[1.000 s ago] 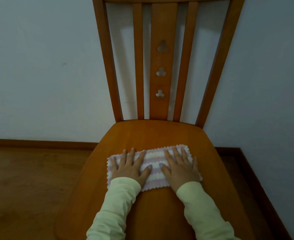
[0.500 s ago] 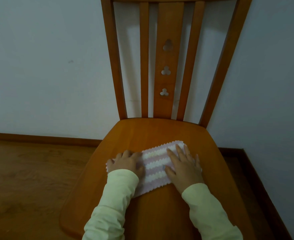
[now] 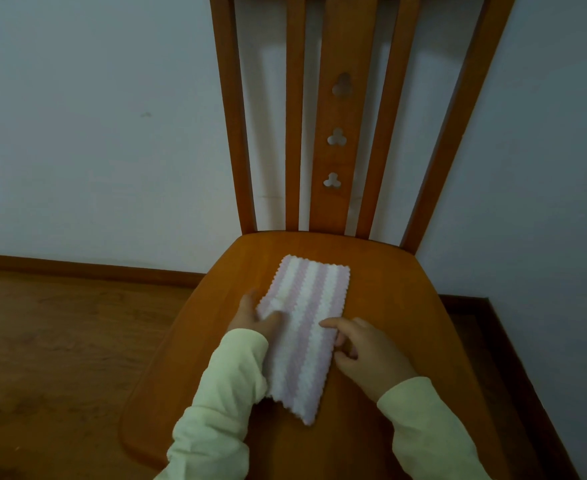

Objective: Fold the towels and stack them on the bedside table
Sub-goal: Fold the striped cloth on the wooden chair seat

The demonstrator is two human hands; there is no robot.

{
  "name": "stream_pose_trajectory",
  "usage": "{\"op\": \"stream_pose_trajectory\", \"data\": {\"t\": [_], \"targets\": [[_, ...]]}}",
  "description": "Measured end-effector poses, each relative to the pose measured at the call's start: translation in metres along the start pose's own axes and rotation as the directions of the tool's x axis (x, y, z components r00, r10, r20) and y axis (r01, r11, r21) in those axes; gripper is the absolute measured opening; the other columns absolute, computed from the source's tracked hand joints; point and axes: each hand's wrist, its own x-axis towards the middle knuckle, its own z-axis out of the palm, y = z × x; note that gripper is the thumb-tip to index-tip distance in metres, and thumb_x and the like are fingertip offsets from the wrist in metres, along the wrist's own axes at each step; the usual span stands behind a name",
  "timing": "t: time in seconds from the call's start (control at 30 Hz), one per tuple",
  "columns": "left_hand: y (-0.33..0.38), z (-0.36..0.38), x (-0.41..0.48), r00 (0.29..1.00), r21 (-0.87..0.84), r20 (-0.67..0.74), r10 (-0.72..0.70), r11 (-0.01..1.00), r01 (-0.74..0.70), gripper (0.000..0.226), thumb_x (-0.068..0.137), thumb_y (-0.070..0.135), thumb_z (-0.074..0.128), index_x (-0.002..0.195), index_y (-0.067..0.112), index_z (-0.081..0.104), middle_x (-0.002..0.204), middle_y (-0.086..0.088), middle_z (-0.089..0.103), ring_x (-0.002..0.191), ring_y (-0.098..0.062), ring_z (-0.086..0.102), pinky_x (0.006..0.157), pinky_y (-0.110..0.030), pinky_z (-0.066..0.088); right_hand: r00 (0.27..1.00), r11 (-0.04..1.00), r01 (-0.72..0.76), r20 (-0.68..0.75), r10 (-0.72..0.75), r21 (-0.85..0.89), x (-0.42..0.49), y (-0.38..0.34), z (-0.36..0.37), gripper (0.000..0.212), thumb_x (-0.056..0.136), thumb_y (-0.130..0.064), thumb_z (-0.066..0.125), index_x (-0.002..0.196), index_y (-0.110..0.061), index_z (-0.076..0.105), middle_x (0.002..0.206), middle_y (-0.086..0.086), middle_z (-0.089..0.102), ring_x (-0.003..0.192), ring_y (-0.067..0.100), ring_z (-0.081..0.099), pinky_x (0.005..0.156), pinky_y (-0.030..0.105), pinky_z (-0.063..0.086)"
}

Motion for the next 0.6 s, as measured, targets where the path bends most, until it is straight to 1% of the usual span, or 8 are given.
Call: {"op": "stream_pose_trajectory", "data": {"t": [0.13,0.23,0.3,0.37,0.43,0.5,0.57,0.6], "targets": [[0.000,-0.009,0.004,0.999,-0.282,0.034,0.036,0.959,-0.025,0.054,0.092,0.020,0.049,0.141,0.034,0.028,0.153,-0.005,0.024,0.137,-0.034,0.028,0.108,-0.042,0.032,0.994,0.998,0.068,0.092,-0.066,-0.016,-0.007,0.000,0.000,0.072,0.083,0.001,0.050,0.138,-0.041,0.031,0.115,-0.017,0.031,0.103,0.004,0.040,0.083,0.013,0.041],[-0.004,-0.013,0.003,0.995,-0.333,0.035,0.089,0.940,-0.072,0.042,0.091,0.017,0.050,0.131,0.032,0.046,0.148,-0.002,0.032,0.135,-0.031,0.031,0.109,-0.041,0.032,0.987,0.992,0.116,0.110,-0.121,0.044,-0.008,-0.006,0.002,0.076,0.079,-0.013,0.063,0.139,-0.042,0.026,0.126,-0.016,0.028,0.116,0.001,0.024,0.094,0.013,0.029],[-0.002,-0.015,0.004,0.995,-0.374,0.024,0.095,0.924,-0.079,0.028,0.092,0.015,0.050,0.114,0.030,0.059,0.137,0.001,0.043,0.130,-0.025,0.037,0.107,-0.037,0.035,0.987,0.991,0.121,0.105,-0.125,0.050,-0.009,-0.009,0.003,0.085,0.074,-0.027,0.073,0.139,-0.043,0.021,0.134,-0.016,0.022,0.126,0.005,0.020,0.101,0.019,0.028],[0.003,-0.019,0.006,0.995,-0.397,0.057,0.083,0.916,-0.053,0.023,0.094,0.017,0.046,0.106,0.031,0.060,0.133,0.001,0.044,0.126,-0.023,0.039,0.100,-0.032,0.037,0.989,0.994,0.107,0.100,-0.108,0.021,-0.009,-0.013,0.004,0.097,0.069,-0.036,0.076,0.140,-0.045,0.011,0.146,-0.015,0.010,0.135,0.010,0.012,0.110,0.029,0.026],[0.000,-0.025,0.009,0.994,-0.639,0.105,0.035,0.768,0.040,0.033,0.097,0.024,0.040,0.129,0.025,0.046,0.148,-0.009,0.032,0.134,-0.030,0.032,0.105,-0.035,0.033,0.994,0.994,0.106,0.013,-0.106,0.001,-0.007,-0.015,0.008,0.097,0.066,-0.048,0.074,0.135,-0.049,0.005,0.151,-0.016,0.002,0.138,0.012,0.008,0.113,0.035,0.023],[0.016,-0.023,-0.003,0.980,-0.610,0.197,-0.009,0.782,0.130,0.044,0.097,0.027,0.039,0.139,0.014,0.035,0.147,-0.017,0.033,0.133,-0.034,0.034,0.108,-0.040,0.032,0.978,0.981,0.157,-0.154,-0.139,0.113,-0.001,-0.020,0.012,0.080,0.065,-0.067,0.059,0.131,-0.045,0.020,0.144,-0.014,0.025,0.134,0.013,0.024,0.113,0.037,0.026],[0.023,-0.020,-0.005,0.967,-0.610,0.255,-0.018,0.773,0.176,0.030,0.092,0.026,0.045,0.120,0.023,0.054,0.127,-0.016,0.052,0.105,-0.035,0.056,0.085,-0.041,0.052,0.965,0.936,0.160,-0.250,-0.082,0.312,0.005,-0.015,0.016,0.078,0.063,-0.084,0.041,0.119,-0.030,0.047,0.119,-0.012,0.051,0.115,0.005,0.047,0.109,0.035,0.033],[0.014,-0.025,-0.011,0.962,-0.666,0.268,0.059,0.732,0.141,0.022,0.090,0.024,0.046,0.107,0.024,0.061,0.113,-0.013,0.056,0.090,-0.031,0.060,0.067,-0.037,0.057,0.964,0.923,0.160,-0.258,-0.070,0.349,0.005,-0.010,0.018,0.072,0.065,-0.081,0.043,0.114,-0.029,0.051,0.112,-0.017,0.052,0.110,-0.008,0.046,0.108,0.029,0.034]]}}
